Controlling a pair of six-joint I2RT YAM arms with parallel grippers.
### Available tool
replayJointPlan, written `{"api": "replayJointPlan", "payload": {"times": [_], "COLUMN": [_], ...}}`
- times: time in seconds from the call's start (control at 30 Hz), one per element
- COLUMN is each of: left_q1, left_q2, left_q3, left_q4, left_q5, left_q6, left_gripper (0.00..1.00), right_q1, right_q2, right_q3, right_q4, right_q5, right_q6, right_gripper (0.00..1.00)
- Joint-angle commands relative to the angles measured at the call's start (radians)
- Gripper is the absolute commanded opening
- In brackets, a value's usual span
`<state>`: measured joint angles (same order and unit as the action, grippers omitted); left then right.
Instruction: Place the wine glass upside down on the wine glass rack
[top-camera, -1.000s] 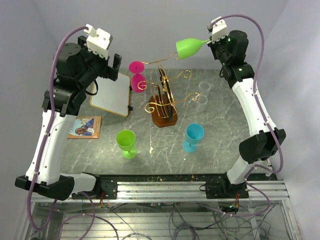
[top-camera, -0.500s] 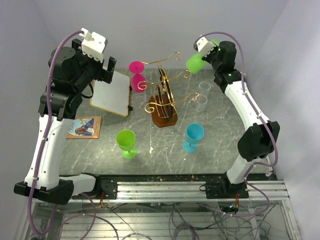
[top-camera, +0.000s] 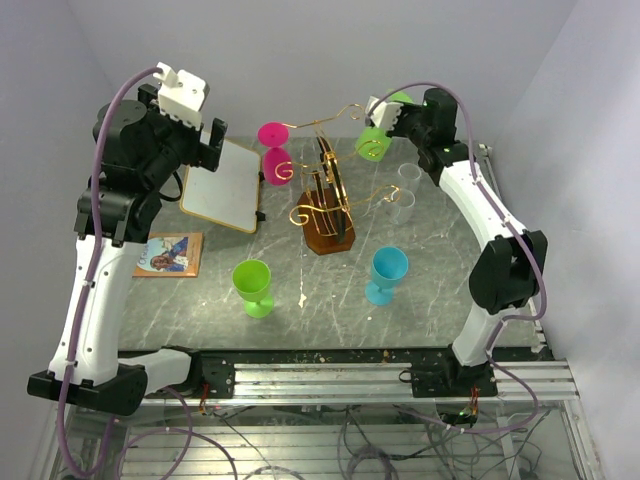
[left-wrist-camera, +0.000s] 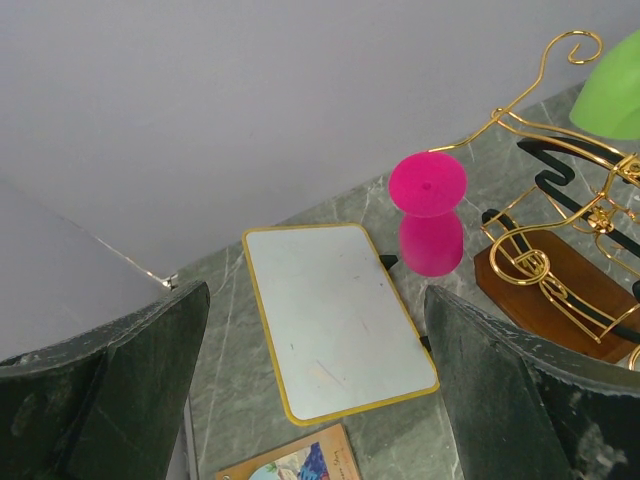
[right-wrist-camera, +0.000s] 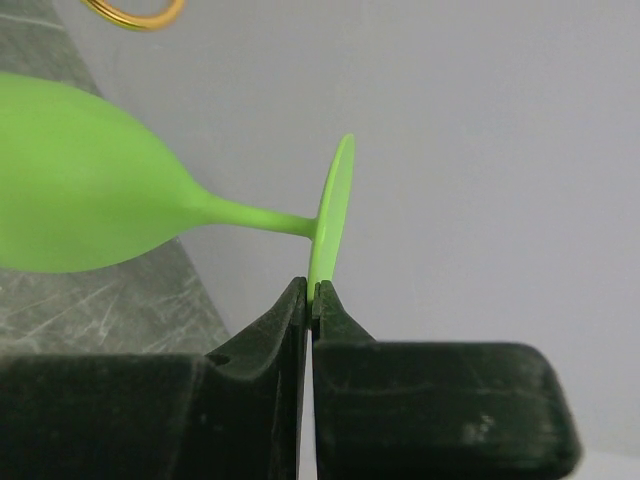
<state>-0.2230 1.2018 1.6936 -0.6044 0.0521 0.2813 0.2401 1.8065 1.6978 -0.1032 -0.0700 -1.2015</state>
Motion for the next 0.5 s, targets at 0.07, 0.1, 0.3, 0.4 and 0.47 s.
{"api": "replayJointPlan", "payload": {"times": [0.07, 0.1, 0.3, 0.4, 0.47], "left_q1": [0.017, 0.019, 0.026, 0.03, 0.033], "left_q2": [-0.016, -0.016, -0.013, -0.012, -0.013], "left_q3": [-0.003, -0.004, -0.002, -0.002, -0.003], "left_q4": [0.036, 0.037, 0.04, 0.04, 0.041], "left_q5": [0.038, 0.043, 0.055, 0.062, 0.067], "left_q6": [-0.001, -0.002, -0.008, -0.012, -0.014], "left_gripper": [0.98, 0.98, 0.98, 0.98, 0.98], "right_q1": [0.008, 0.009, 0.013, 0.014, 0.016], "right_q2": [0.013, 0.013, 0.018, 0.027, 0.034], "right_q3": [0.032, 0.036, 0.055, 0.075, 0.093], "right_q4": [-0.056, -0.073, -0.138, -0.155, -0.169], "right_q5": [-0.118, -0.128, -0.175, -0.196, -0.211], "right_q6": [-0.126, -0.14, -0.195, -0.202, -0.209], "right_gripper": [0.0, 0.0, 0.0, 0.0, 0.0]}}
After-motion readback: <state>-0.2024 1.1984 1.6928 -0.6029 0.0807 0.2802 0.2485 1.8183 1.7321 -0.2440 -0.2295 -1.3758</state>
